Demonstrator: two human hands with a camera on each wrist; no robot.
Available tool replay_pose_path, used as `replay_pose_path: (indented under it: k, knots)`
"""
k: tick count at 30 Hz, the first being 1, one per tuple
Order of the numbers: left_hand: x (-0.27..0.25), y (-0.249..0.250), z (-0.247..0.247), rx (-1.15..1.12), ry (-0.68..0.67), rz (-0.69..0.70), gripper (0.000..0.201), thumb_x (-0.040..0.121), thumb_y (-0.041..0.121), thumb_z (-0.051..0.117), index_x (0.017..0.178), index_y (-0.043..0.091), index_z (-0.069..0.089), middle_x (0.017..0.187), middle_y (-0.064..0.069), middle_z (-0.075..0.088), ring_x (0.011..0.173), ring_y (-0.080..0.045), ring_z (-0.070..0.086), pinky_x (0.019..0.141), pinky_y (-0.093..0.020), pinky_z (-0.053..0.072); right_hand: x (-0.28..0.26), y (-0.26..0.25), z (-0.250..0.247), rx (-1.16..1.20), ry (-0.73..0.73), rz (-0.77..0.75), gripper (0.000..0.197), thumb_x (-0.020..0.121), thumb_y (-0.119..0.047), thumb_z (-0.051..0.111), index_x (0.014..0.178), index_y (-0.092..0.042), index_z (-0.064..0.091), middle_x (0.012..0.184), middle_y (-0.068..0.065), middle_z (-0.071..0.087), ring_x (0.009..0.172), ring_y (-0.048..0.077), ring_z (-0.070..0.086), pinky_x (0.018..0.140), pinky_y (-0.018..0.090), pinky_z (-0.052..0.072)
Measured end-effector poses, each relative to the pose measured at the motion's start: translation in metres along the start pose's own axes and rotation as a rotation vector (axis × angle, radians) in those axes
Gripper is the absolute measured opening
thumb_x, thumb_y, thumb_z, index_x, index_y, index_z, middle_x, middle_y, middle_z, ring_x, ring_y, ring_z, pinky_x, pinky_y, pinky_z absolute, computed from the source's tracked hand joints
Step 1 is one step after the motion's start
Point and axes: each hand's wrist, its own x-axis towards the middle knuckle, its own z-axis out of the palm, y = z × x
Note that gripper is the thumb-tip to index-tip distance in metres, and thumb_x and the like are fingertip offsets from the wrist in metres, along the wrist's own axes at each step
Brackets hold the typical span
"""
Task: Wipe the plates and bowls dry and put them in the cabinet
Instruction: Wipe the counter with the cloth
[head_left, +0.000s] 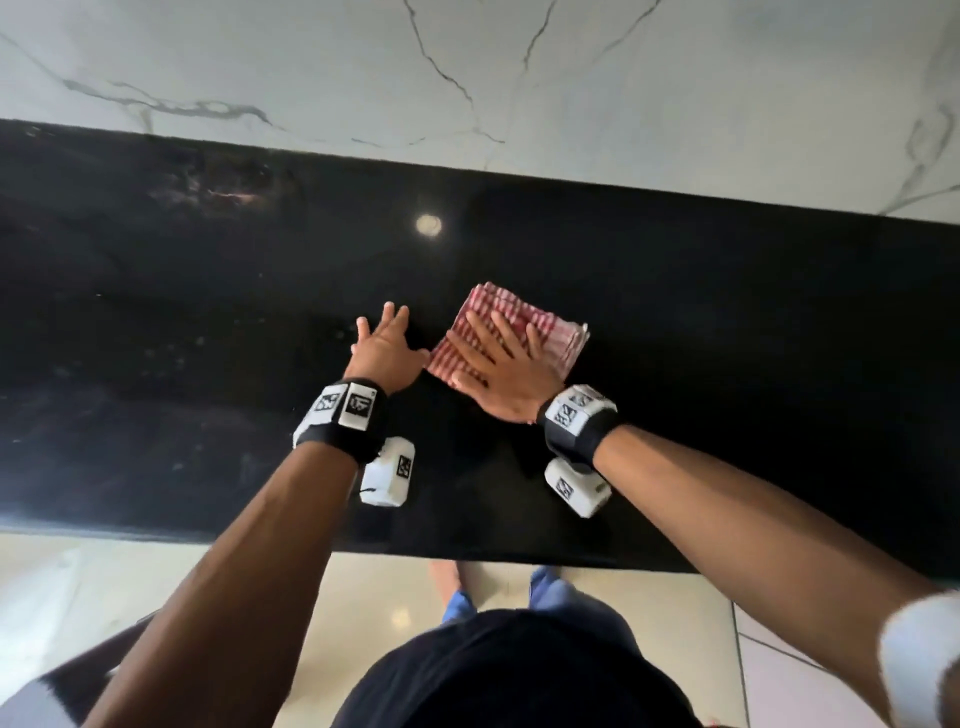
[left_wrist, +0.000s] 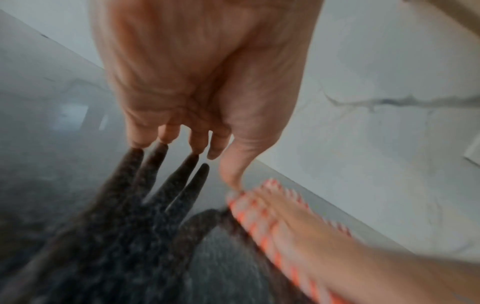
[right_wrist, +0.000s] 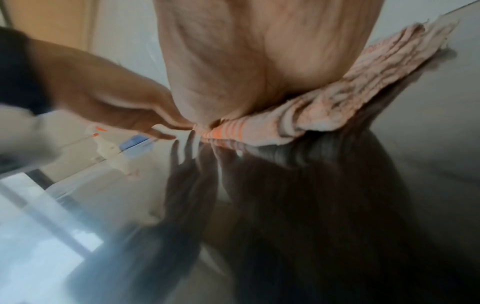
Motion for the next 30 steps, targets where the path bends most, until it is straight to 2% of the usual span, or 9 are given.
replay_pose_path:
  k: [5,9,11,13,15,19,25,27,30]
  knots:
    - [-0.012,-0.011,-0.001,-0.047,0.069,0.015,0.061,0.106,0.017,0.053,0.163,0.015,0.031,0.175,-0.006,0.009,0.161,-0.031,-0.006,0.129,-0.05,0.007,-0.068,-0.022,0.052,-0.058,0.052,-0.129,0.063,0.104,-0.062,0.019,0.158,-0.046,-0.007,0.167,-0.01,-0.02,0.155,0.024,-0.018,0.121,0.06,-0.011]
    - [-0.025,-0.015,0.014,-0.082,0.043,-0.002,0.065,0.105,0.025,0.058,0.163,0.017,0.03,0.176,-0.002,0.006,0.161,-0.03,-0.007,0.129,-0.051,0.008,-0.111,-0.029,0.084,-0.146,0.132,-0.298,0.063,0.103,-0.061,0.026,0.161,-0.039,0.016,0.171,-0.001,0.005,0.157,0.03,0.004,0.12,0.066,0.009]
    - [-0.031,-0.017,0.021,-0.042,0.044,0.001,0.07,0.103,0.031,0.061,0.163,0.017,0.029,0.176,-0.002,0.004,0.161,-0.031,-0.01,0.128,-0.054,0.005,-0.13,-0.026,0.096,-0.182,0.167,-0.39,0.059,0.104,-0.06,0.027,0.16,-0.039,0.023,0.17,0.0,0.011,0.157,0.03,0.009,0.121,0.065,0.01]
    - [-0.036,-0.021,0.025,-0.017,0.064,-0.008,0.074,0.102,0.036,0.063,0.164,0.017,0.027,0.176,-0.003,0.002,0.16,-0.03,-0.014,0.127,-0.055,0.0,-0.146,-0.018,0.106,-0.209,0.178,-0.454,0.056,0.106,-0.058,0.024,0.159,-0.041,0.022,0.17,-0.002,0.012,0.157,0.029,0.009,0.121,0.064,0.009]
    - [-0.041,-0.022,0.025,0.005,0.1,-0.013,0.077,0.101,0.038,0.064,0.164,0.018,0.025,0.176,-0.003,0.0,0.16,-0.03,-0.017,0.127,-0.056,-0.002,-0.167,-0.003,0.109,-0.231,0.185,-0.436,0.054,0.107,-0.055,0.021,0.16,-0.043,0.016,0.17,-0.004,0.011,0.157,0.027,0.009,0.122,0.063,0.007]
    - [-0.052,-0.027,0.024,0.009,0.14,-0.046,0.081,0.101,0.04,0.064,0.166,0.018,0.021,0.176,-0.003,-0.002,0.16,-0.029,-0.019,0.128,-0.056,-0.003,-0.203,0.044,0.111,-0.178,0.207,-0.245,0.051,0.107,-0.055,0.017,0.158,-0.049,0.012,0.17,-0.01,0.007,0.157,0.022,0.007,0.122,0.058,0.002]
    - [-0.077,-0.008,0.051,0.008,0.118,-0.013,0.082,0.101,0.039,0.064,0.166,0.019,0.019,0.176,-0.004,-0.005,0.159,-0.03,-0.02,0.128,-0.057,-0.002,-0.254,0.156,0.098,-0.002,0.268,0.295,0.052,0.105,-0.058,0.011,0.156,-0.052,0.004,0.167,-0.008,0.021,0.152,0.023,0.029,0.119,0.055,0.021]
    - [-0.086,0.003,0.065,0.014,0.089,0.016,0.082,0.101,0.04,0.064,0.166,0.021,0.019,0.176,-0.003,-0.006,0.159,-0.029,-0.021,0.127,-0.057,-0.002,-0.271,0.188,0.098,0.092,0.292,0.445,0.056,0.1,-0.065,0.009,0.155,-0.052,0.006,0.167,-0.012,0.015,0.153,0.022,0.026,0.12,0.056,0.018]
    - [-0.1,0.014,0.083,0.012,0.065,0.048,0.082,0.101,0.041,0.064,0.166,0.022,0.018,0.176,-0.002,-0.007,0.159,-0.03,-0.022,0.127,-0.059,-0.002,-0.291,0.212,0.104,0.143,0.347,0.6,0.064,0.092,-0.069,0.005,0.154,-0.053,0.004,0.165,-0.02,-0.003,0.156,0.017,0.009,0.123,0.054,0.007]
